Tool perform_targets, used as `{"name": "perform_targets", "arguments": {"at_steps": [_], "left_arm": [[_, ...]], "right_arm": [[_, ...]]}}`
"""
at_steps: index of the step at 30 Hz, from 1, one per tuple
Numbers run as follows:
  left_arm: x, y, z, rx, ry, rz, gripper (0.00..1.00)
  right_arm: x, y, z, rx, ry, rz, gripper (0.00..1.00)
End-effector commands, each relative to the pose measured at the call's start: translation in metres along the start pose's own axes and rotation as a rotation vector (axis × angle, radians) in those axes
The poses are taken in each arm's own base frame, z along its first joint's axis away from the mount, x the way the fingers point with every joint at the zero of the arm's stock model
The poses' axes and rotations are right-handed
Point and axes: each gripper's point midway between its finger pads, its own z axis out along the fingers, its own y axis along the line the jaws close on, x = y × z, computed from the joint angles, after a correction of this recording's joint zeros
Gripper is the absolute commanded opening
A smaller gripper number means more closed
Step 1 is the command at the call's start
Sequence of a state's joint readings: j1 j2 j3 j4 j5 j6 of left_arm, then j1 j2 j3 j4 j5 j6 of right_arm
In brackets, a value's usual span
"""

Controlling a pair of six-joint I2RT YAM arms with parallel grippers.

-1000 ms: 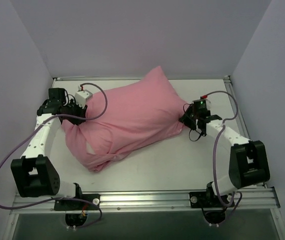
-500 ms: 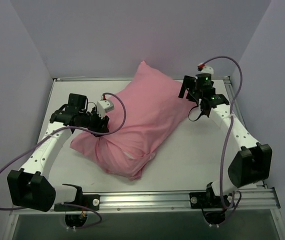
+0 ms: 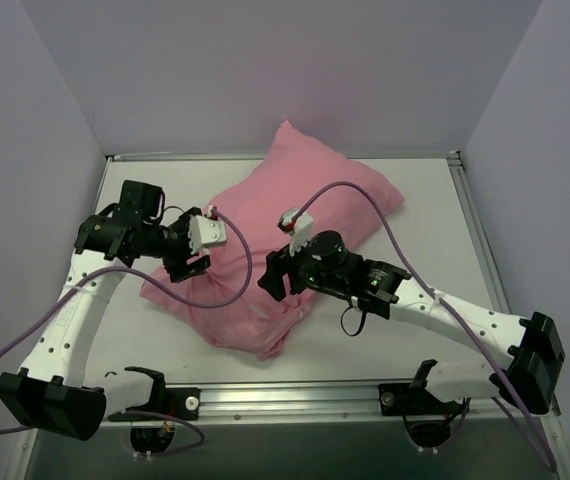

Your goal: Remove the pillowcase from the pillow

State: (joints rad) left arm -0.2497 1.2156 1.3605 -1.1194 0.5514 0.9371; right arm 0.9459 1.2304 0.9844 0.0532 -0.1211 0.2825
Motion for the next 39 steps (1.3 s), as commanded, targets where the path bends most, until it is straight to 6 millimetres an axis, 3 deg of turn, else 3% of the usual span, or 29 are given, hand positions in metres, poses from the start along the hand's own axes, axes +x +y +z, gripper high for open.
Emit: {"name": "perform_targets", "arguments": {"at_steps": [1, 4, 7, 9, 13, 17, 22, 26, 29, 30, 31, 32, 35, 39], "left_arm": [[0.025, -0.009, -0.001, 0.112, 0.11, 0.344, 0.78], [0.021, 0.006, 0.008, 0.069, 0.111, 0.467, 0.81], [0.001, 0.029, 0.016, -0.016, 0.099, 0.495, 0.79], [-0.006, 0.03, 0.022, -0.013, 0.084, 0.498, 0.78], [0.002, 0.024, 0.036, 0.015, 0.093, 0.495, 0.78], [0.004, 0.02, 0.045, 0.033, 0.087, 0.469, 0.75], [-0.017, 0.014, 0.05, 0.059, 0.001, 0.418, 0.7], [-0.014, -0.004, 0.054, 0.141, -0.009, 0.439, 0.58], [-0.002, -0.015, 0.059, 0.188, 0.019, 0.455, 0.37], [-0.001, -0.017, 0.059, 0.194, 0.021, 0.456, 0.17], [0.001, -0.018, 0.06, 0.198, 0.022, 0.451, 0.06], [0.0, -0.018, 0.06, 0.192, 0.018, 0.434, 0.02], [-0.011, -0.009, 0.061, 0.14, -0.004, 0.346, 0.02], [-0.037, 0.037, 0.061, -0.083, -0.045, 0.189, 0.02]], "right_arm": [[0.009, 0.006, 0.016, -0.015, -0.005, 0.083, 0.63], [0.019, 0.008, 0.021, -0.039, -0.014, 0.111, 0.63], [0.034, 0.008, 0.023, -0.053, 0.004, 0.126, 0.62], [0.046, 0.012, 0.022, -0.054, 0.021, 0.121, 0.63], [0.06, 0.016, 0.019, -0.057, 0.032, 0.121, 0.63], [0.06, 0.016, 0.016, -0.059, 0.019, 0.128, 0.63], [0.053, 0.015, 0.017, -0.046, -0.01, 0.127, 0.63], [0.048, 0.02, 0.018, -0.055, -0.035, 0.126, 0.61], [0.049, 0.023, 0.019, -0.073, -0.036, 0.135, 0.58], [0.05, 0.026, 0.019, -0.08, -0.034, 0.134, 0.57], [0.051, 0.028, 0.019, -0.09, -0.031, 0.132, 0.56], [0.052, 0.033, 0.018, -0.107, -0.029, 0.129, 0.56], [0.056, 0.047, 0.012, -0.145, -0.028, 0.114, 0.55], [0.059, 0.07, 0.006, -0.177, -0.034, 0.085, 0.57]]}}
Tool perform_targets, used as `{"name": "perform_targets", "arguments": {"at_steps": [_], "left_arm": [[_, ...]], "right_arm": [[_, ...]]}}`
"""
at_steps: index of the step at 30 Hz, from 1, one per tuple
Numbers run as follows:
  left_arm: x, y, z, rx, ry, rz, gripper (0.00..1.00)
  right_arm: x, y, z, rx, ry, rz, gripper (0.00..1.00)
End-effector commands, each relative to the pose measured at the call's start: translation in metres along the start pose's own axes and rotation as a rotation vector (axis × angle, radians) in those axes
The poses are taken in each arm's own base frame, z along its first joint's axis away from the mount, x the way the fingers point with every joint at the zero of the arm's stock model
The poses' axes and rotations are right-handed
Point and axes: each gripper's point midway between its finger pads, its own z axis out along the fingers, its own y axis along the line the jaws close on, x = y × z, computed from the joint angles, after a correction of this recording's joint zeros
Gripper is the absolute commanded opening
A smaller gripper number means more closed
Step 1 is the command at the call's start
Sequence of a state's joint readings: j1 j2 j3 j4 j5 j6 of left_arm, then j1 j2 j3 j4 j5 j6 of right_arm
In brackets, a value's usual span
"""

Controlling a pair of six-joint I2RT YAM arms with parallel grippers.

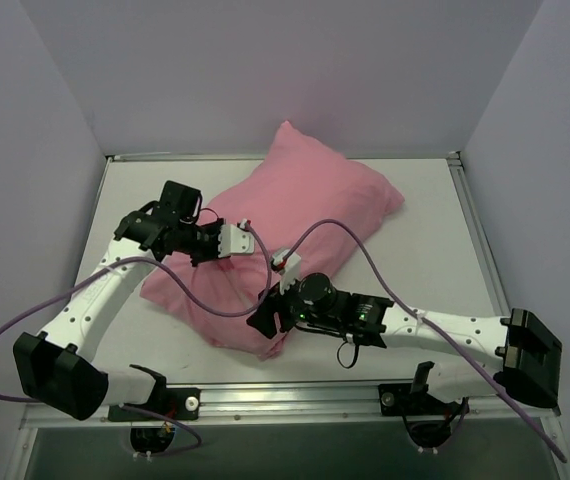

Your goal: Remove the pillowcase from the pillow

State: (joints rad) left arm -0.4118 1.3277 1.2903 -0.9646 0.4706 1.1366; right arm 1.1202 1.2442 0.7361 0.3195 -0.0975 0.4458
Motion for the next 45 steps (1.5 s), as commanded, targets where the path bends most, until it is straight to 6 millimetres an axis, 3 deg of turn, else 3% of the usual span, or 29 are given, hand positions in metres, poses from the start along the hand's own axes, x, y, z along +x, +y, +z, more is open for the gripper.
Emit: {"name": "perform_targets", "arguments": {"at_steps": [1, 5, 8, 11, 12, 14, 15, 19, 20, 21, 22, 23, 24, 25, 29, 32, 34, 37, 39, 45], "left_arm": [[-0.023, 0.046, -0.007, -0.192, -0.068, -0.136, 0.02], [-0.026, 0.054, -0.007, -0.215, -0.075, -0.228, 0.02], [-0.02, 0.059, -0.004, -0.247, -0.053, -0.304, 0.02], [-0.014, 0.071, 0.0, -0.307, -0.035, -0.396, 0.02], [-0.015, 0.078, 0.0, -0.334, -0.043, -0.411, 0.02], [-0.012, 0.087, 0.004, -0.369, -0.043, -0.482, 0.02], [-0.01, 0.096, 0.003, -0.41, -0.038, -0.501, 0.02], [-0.014, 0.108, 0.007, -0.429, -0.06, -0.567, 0.02], [-0.017, 0.109, 0.009, -0.421, -0.073, -0.58, 0.02], [-0.018, 0.108, 0.01, -0.418, -0.077, -0.584, 0.02], [-0.021, 0.106, 0.011, -0.404, -0.09, -0.586, 0.02], [-0.021, 0.103, 0.011, -0.397, -0.095, -0.59, 0.02], [-0.021, 0.1, 0.011, -0.389, -0.098, -0.589, 0.02], [-0.023, 0.097, 0.011, -0.378, -0.106, -0.589, 0.02], [-0.025, 0.085, 0.006, -0.348, -0.116, -0.59, 0.02], [-0.036, 0.079, 0.001, -0.309, -0.147, -0.6, 0.02], [-0.044, 0.077, -0.003, -0.285, -0.164, -0.617, 0.02], [-0.057, 0.073, -0.006, -0.239, -0.207, -0.644, 0.02], [-0.06, 0.071, -0.007, -0.227, -0.221, -0.659, 0.02], [-0.062, 0.068, -0.012, -0.225, -0.229, -0.666, 0.02]], "right_arm": [[-0.014, 0.028, -0.006, -0.058, -0.071, -0.015, 0.57], [0.007, 0.019, 0.016, -0.02, 0.013, -0.013, 0.56], [0.014, 0.025, 0.021, -0.036, 0.039, -0.015, 0.43], [0.021, 0.032, 0.019, -0.059, 0.061, -0.028, 0.25], [0.025, 0.037, 0.018, -0.079, 0.077, -0.04, 0.13], [0.031, 0.051, 0.015, -0.124, 0.102, -0.081, 0.04], [0.045, 0.062, 0.011, -0.146, 0.148, -0.12, 0.0], [0.084, 0.074, 0.005, -0.14, 0.285, -0.228, 0.0], [0.088, 0.071, 0.006, -0.131, 0.301, -0.23, 0.04], [0.088, 0.067, 0.006, -0.105, 0.294, -0.217, 0.2], [0.084, 0.065, 0.005, -0.089, 0.271, -0.208, 0.27], [0.067, 0.068, 0.0, -0.096, 0.209, -0.191, 0.36], [0.05, 0.072, -0.003, -0.106, 0.143, -0.155, 0.54], [0.039, 0.062, -0.005, -0.079, 0.099, -0.127, 0.58], [-0.031, 0.059, -0.042, -0.03, -0.114, -0.071, 0.65], [-0.072, 0.045, -0.063, 0.078, -0.249, -0.058, 0.72], [-0.086, 0.032, -0.068, 0.135, -0.305, -0.073, 0.76], [-0.102, -0.002, -0.057, 0.273, -0.357, -0.071, 0.75], [-0.116, -0.012, -0.049, 0.29, -0.395, -0.083, 0.74], [-0.125, -0.032, -0.002, 0.335, -0.39, -0.13, 0.73]]}}
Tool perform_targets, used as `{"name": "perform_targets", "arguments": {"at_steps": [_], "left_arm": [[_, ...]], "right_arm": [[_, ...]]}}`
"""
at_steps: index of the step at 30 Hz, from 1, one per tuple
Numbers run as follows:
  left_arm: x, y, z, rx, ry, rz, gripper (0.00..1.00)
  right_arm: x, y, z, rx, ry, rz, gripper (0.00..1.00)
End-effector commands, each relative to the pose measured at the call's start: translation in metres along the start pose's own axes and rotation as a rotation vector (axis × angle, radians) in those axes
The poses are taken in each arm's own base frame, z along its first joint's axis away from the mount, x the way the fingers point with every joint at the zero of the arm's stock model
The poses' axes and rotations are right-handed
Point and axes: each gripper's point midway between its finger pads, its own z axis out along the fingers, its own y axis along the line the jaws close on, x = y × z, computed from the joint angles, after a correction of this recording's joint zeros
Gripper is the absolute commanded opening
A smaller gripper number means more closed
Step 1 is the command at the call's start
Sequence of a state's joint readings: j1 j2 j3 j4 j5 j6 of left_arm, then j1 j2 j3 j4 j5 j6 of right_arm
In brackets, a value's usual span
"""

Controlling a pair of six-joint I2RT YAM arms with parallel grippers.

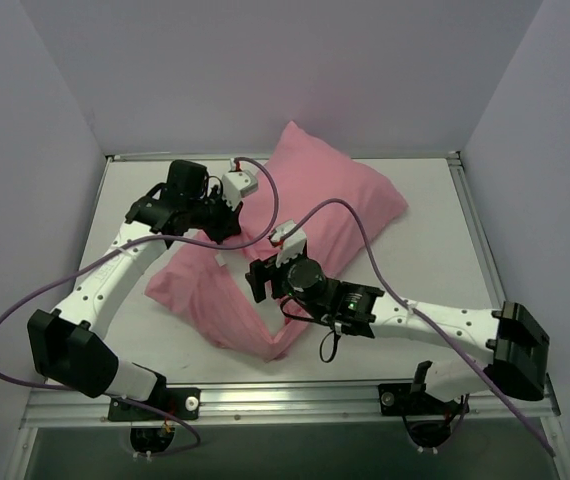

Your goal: Remove the pillowcase from the pillow

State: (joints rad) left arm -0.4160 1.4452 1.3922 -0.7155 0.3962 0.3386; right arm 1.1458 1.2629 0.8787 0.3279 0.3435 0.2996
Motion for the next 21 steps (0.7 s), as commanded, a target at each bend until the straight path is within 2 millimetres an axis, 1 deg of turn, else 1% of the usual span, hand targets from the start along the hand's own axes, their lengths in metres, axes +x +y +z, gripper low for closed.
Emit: {"name": "perform_targets", "arguments": {"at_steps": [1, 2, 3, 4, 5, 6, 7, 8, 9, 11, 12, 13, 14, 16, 17, 18, 20, 21], "left_arm": [[-0.038, -0.008, -0.023, 0.023, -0.122, 0.01, 0.02], [-0.041, -0.009, -0.025, 0.025, -0.13, 0.009, 0.02], [-0.04, -0.01, -0.026, 0.029, -0.13, 0.007, 0.02], [-0.041, -0.01, -0.027, 0.03, -0.132, 0.004, 0.02], [-0.041, -0.012, -0.028, 0.036, -0.134, 0.005, 0.02], [-0.042, -0.013, -0.029, 0.039, -0.134, 0.006, 0.02], [-0.041, -0.014, -0.029, 0.045, -0.135, 0.007, 0.02], [-0.041, -0.015, -0.029, 0.048, -0.135, 0.009, 0.02], [-0.042, -0.015, -0.03, 0.048, -0.136, 0.013, 0.02], [-0.042, -0.014, -0.032, 0.045, -0.136, 0.018, 0.02], [-0.042, -0.014, -0.032, 0.044, -0.138, 0.018, 0.02], [-0.042, -0.014, -0.032, 0.045, -0.137, 0.018, 0.02], [-0.042, -0.015, -0.032, 0.048, -0.136, 0.016, 0.02], [-0.043, -0.014, -0.032, 0.051, -0.139, 0.019, 0.02], [-0.044, -0.014, -0.033, 0.05, -0.142, 0.016, 0.02], [-0.044, -0.013, -0.033, 0.046, -0.14, 0.016, 0.02], [-0.047, -0.011, -0.035, 0.034, -0.146, 0.023, 0.04], [-0.049, -0.015, -0.037, 0.055, -0.148, 0.038, 0.38]], "right_arm": [[-0.026, -0.008, 0.028, 0.033, -0.094, 0.013, 0.73], [-0.03, -0.009, 0.032, 0.03, -0.114, 0.029, 0.73], [-0.028, -0.012, 0.037, 0.037, -0.114, 0.04, 0.72], [-0.023, -0.018, 0.045, 0.047, -0.1, 0.043, 0.72], [-0.02, -0.021, 0.048, 0.052, -0.092, 0.051, 0.71], [-0.016, -0.022, 0.052, 0.053, -0.081, 0.057, 0.68], [-0.008, -0.028, 0.057, 0.064, -0.061, 0.071, 0.65], [-0.005, -0.031, 0.059, 0.07, -0.06, 0.082, 0.62], [-0.002, -0.035, 0.061, 0.079, -0.056, 0.091, 0.53], [0.006, -0.042, 0.063, 0.095, -0.051, 0.11, 0.44], [0.007, -0.045, 0.064, 0.101, -0.049, 0.111, 0.37], [0.01, -0.046, 0.066, 0.103, -0.039, 0.108, 0.34], [0.011, -0.046, 0.068, 0.098, -0.031, 0.107, 0.28], [0.015, -0.047, 0.071, 0.098, -0.015, 0.104, 0.19], [0.016, -0.048, 0.072, 0.093, -0.011, 0.11, 0.07], [0.017, -0.048, 0.072, 0.09, -0.01, 0.116, 0.0], [0.015, -0.047, 0.073, 0.081, -0.02, 0.138, 0.0], [0.013, -0.048, 0.073, 0.077, -0.023, 0.147, 0.0]]}}
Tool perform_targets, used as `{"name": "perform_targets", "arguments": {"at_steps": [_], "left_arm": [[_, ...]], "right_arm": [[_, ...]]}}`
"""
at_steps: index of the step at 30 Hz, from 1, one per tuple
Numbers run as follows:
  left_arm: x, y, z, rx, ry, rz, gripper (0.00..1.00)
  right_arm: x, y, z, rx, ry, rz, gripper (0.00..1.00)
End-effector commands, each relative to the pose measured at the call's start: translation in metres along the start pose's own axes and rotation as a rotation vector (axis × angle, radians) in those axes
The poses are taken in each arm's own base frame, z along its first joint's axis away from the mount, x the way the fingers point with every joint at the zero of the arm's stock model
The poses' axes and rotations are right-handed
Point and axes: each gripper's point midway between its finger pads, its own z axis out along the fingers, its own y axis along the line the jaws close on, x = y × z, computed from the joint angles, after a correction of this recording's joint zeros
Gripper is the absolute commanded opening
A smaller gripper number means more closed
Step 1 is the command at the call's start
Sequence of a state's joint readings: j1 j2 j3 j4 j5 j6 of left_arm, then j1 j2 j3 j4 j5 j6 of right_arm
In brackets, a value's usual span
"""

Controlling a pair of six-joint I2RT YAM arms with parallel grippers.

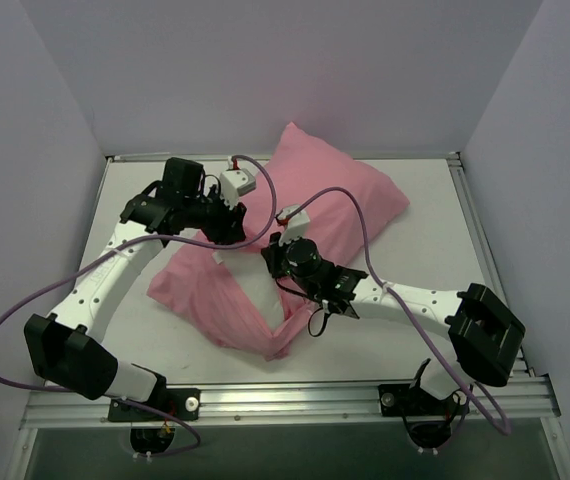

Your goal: Remove the pillowcase from the pillow

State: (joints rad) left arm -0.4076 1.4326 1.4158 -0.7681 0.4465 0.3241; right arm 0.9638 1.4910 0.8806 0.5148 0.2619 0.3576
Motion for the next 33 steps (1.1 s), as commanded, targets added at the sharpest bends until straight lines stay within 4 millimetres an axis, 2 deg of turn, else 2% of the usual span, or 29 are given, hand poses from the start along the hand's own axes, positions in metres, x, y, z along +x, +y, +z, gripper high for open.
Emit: {"name": "perform_targets", "arguments": {"at_steps": [1, 2, 3, 4, 5, 6, 7, 8, 9, 10, 11, 12, 13, 14, 15, 16, 17, 19, 20, 23, 24, 27, 29, 33], "left_arm": [[-0.056, -0.012, -0.034, 0.033, -0.162, 0.102, 0.59], [-0.052, -0.021, -0.04, 0.078, -0.142, 0.141, 0.72], [-0.058, -0.039, -0.048, 0.165, -0.165, 0.171, 0.83], [-0.063, -0.048, -0.056, 0.196, -0.178, 0.196, 0.87], [-0.066, -0.057, -0.068, 0.216, -0.177, 0.233, 0.86], [-0.066, -0.069, -0.07, 0.243, -0.168, 0.263, 0.84], [-0.063, -0.073, -0.074, 0.221, -0.152, 0.297, 0.77], [-0.054, -0.077, -0.074, 0.213, -0.116, 0.347, 0.55], [-0.036, -0.081, -0.067, 0.211, -0.057, 0.373, 0.46], [-0.024, -0.1, -0.066, 0.23, -0.026, 0.452, 0.41], [-0.007, -0.093, -0.058, 0.173, 0.041, 0.535, 0.41], [0.023, -0.097, -0.045, 0.184, 0.122, 0.568, 0.44], [0.032, -0.109, -0.041, 0.19, 0.136, 0.636, 0.47], [0.03, -0.099, -0.033, 0.119, 0.134, 0.693, 0.55], [0.048, -0.097, -0.021, 0.11, 0.168, 0.721, 0.61], [0.048, -0.094, -0.016, 0.075, 0.158, 0.749, 0.66], [0.032, -0.084, -0.006, -0.024, 0.11, 0.782, 0.74], [0.027, -0.074, 0.011, -0.1, 0.105, 0.746, 0.78], [0.011, -0.064, 0.014, -0.177, 0.069, 0.719, 0.79], [-0.002, -0.06, 0.024, -0.228, 0.033, 0.622, 0.8], [-0.001, -0.061, 0.025, -0.227, 0.028, 0.604, 0.81], [0.014, -0.066, 0.028, -0.203, 0.046, 0.536, 0.86], [0.018, -0.083, 0.026, -0.123, 0.031, 0.475, 0.87], [0.006, -0.117, 0.008, 0.032, -0.052, 0.345, 0.88]], "right_arm": [[-0.014, 0.004, 0.006, -0.026, -0.034, 0.067, 0.0], [-0.016, 0.002, 0.007, -0.023, -0.033, 0.087, 0.0], [-0.022, -0.001, 0.01, -0.029, -0.029, 0.135, 0.0], [-0.025, -0.003, 0.011, -0.037, -0.03, 0.165, 0.0], [-0.028, -0.004, 0.012, -0.049, -0.03, 0.194, 0.0], [-0.033, -0.003, 0.012, -0.067, -0.035, 0.244, 0.0], [-0.039, -0.001, 0.012, -0.098, -0.039, 0.267, 0.0], [-0.041, 0.001, 0.012, -0.109, -0.039, 0.282, 0.0], [-0.043, 0.003, 0.011, -0.12, -0.039, 0.294, 0.0], [-0.046, 0.008, 0.011, -0.137, -0.039, 0.314, 0.0], [-0.048, 0.01, 0.011, -0.148, -0.041, 0.329, 0.0], [-0.049, 0.013, 0.011, -0.158, -0.042, 0.342, 0.0], [-0.051, 0.015, 0.011, -0.168, -0.047, 0.369, 0.0], [-0.05, 0.015, 0.011, -0.171, -0.046, 0.382, 0.0], [-0.051, 0.016, 0.011, -0.176, -0.05, 0.388, 0.0], [-0.055, 0.017, 0.011, -0.182, -0.063, 0.397, 0.0], [-0.054, 0.015, 0.012, -0.181, -0.065, 0.407, 0.0], [-0.058, 0.021, 0.009, -0.215, -0.071, 0.414, 0.0], [-0.055, 0.021, 0.007, -0.224, -0.066, 0.421, 0.0], [-0.057, 0.021, 0.004, -0.236, -0.084, 0.441, 0.0], [-0.053, 0.019, 0.003, -0.232, -0.081, 0.449, 0.0], [-0.054, 0.018, 0.0, -0.242, -0.092, 0.471, 0.0], [-0.052, 0.016, -0.001, -0.243, -0.091, 0.478, 0.0], [-0.049, 0.011, 0.001, -0.235, -0.089, 0.477, 0.0]]}}
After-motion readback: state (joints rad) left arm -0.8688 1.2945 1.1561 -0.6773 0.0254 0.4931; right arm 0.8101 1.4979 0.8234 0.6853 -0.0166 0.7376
